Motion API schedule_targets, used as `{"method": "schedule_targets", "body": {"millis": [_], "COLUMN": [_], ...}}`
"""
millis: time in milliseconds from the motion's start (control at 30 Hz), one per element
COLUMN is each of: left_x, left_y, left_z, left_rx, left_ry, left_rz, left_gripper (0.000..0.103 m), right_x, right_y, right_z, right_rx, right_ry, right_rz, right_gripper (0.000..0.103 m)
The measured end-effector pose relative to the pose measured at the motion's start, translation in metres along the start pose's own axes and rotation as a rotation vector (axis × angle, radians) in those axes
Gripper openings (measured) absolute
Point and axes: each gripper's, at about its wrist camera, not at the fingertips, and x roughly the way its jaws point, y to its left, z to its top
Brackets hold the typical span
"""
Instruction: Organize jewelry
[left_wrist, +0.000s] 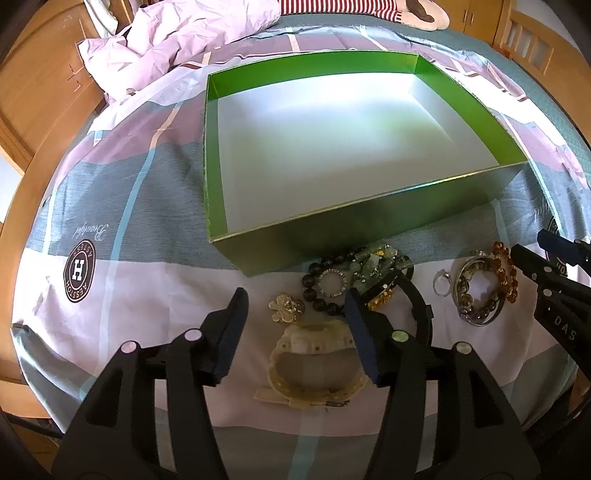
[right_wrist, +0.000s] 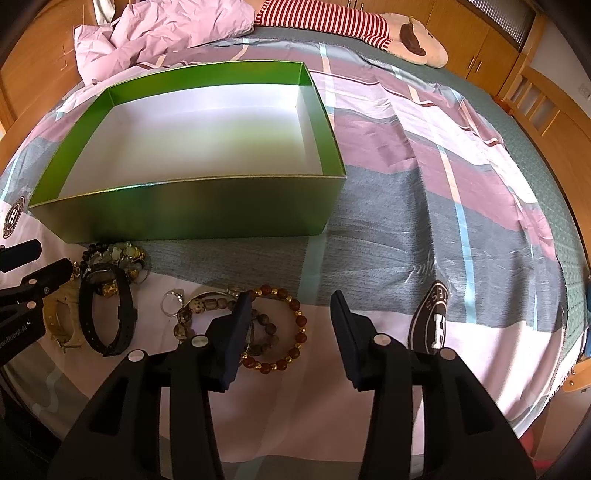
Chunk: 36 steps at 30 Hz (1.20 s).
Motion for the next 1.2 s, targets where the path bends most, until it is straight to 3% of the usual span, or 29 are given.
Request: {"method": "schedule_targets", "body": {"millis": [100, 500, 567, 600, 733, 1067, 1200], "left_x": [0.002, 0.007, 0.009, 0.009, 0.009, 0.010, 0.006], "left_y": [-0.002, -0.008, -0.009, -0.009, -0.009, -0.008, 0.010], "left_z": [-0.001, -0.003, -0.003, -0.003, -0.003, -0.004, 0.004], "left_rx": [0.008, 0.033, 0.035, 0.036, 0.036, 0.021, -0.031], "left_ry": [0.006, 0.021, 0.024, 0.025, 0.026, 0.022, 0.034], "left_rz": [0.002, 0.010, 0.010, 0.010, 0.010, 0.002, -0.053], "left_gripper": [0.059, 0.065, 0.065, 0.065, 0.065, 0.065, 0.036], "right_x": [0.001, 0.014, 0.016, 0.017, 0.019, 0.003, -0.006], "right_y": [0.003, 0.022, 0.026, 0.027, 0.030, 0.020, 0.011], "right_z": [-0.001, -0.007, -0.008, -0.009, -0.010, -0.004, 0.000], "right_rx": [-0.009, -0.079, -0.097, -0.103, -0.103, -0.059, -0.024], "right_ry": [0.000, 0.018, 0.021, 0.025, 0.042, -0.020, -0.047], "right_rz": [0.000, 0.002, 0.003, 0.004, 0.030, 0.022, 0.026], "right_gripper": [0.053, 0.053, 0.047, 0.036, 0.012, 0.008, 0.008]}}
